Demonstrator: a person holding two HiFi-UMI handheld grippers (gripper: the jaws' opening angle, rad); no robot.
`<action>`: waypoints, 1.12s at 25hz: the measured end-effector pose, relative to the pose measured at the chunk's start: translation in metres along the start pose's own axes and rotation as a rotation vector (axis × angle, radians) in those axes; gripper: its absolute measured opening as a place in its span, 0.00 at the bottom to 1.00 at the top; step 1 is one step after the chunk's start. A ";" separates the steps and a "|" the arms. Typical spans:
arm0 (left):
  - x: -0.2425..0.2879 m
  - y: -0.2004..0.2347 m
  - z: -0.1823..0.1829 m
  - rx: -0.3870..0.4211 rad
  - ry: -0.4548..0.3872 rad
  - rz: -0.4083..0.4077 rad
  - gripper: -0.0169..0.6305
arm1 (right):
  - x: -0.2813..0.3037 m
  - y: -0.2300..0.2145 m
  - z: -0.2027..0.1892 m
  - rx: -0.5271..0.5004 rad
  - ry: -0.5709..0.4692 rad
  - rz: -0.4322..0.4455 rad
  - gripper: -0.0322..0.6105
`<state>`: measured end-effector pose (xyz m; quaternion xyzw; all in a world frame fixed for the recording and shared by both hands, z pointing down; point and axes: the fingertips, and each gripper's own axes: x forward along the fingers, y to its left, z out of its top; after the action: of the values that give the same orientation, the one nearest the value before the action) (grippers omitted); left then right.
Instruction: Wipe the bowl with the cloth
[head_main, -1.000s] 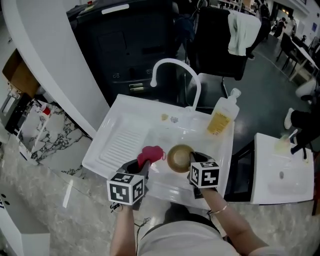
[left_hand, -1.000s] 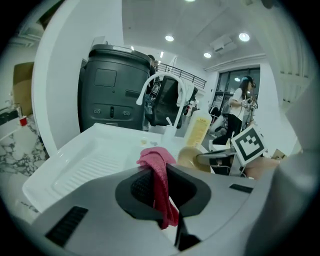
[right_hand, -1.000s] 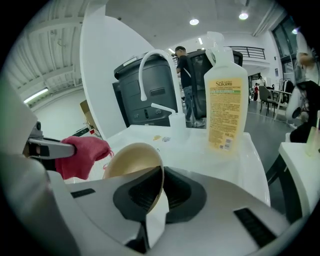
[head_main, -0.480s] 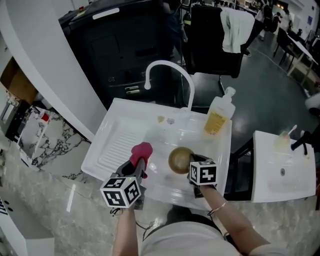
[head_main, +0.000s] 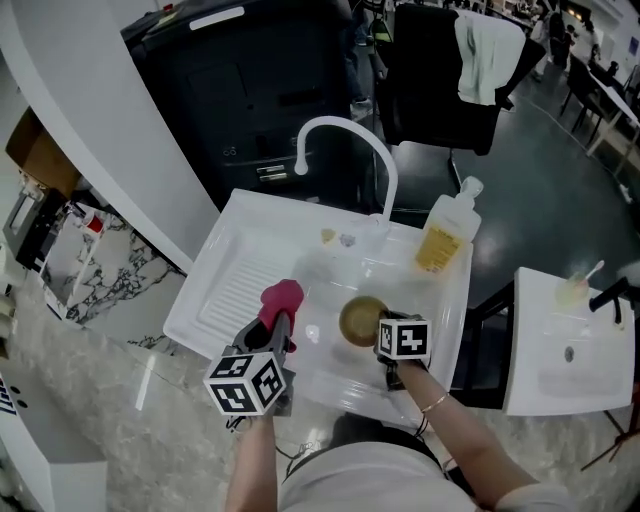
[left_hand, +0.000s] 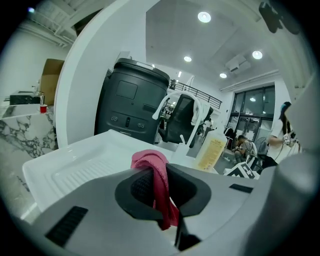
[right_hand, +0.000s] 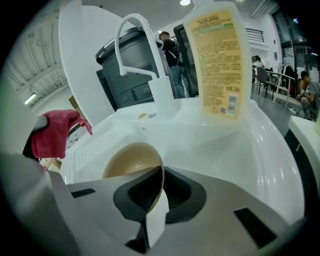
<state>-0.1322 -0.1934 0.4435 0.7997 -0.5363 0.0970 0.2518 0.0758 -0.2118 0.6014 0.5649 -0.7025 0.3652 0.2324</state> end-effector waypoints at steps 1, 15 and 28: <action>0.000 0.002 0.001 -0.004 -0.005 0.008 0.09 | 0.006 -0.001 -0.003 0.002 0.012 -0.001 0.08; 0.000 0.032 -0.006 -0.078 -0.023 0.104 0.09 | 0.076 -0.009 -0.036 0.019 0.122 0.012 0.08; -0.004 0.051 -0.017 -0.114 -0.010 0.141 0.09 | 0.103 -0.014 -0.065 0.073 0.196 0.008 0.08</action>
<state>-0.1783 -0.1967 0.4715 0.7450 -0.5969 0.0800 0.2867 0.0575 -0.2264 0.7215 0.5316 -0.6649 0.4452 0.2777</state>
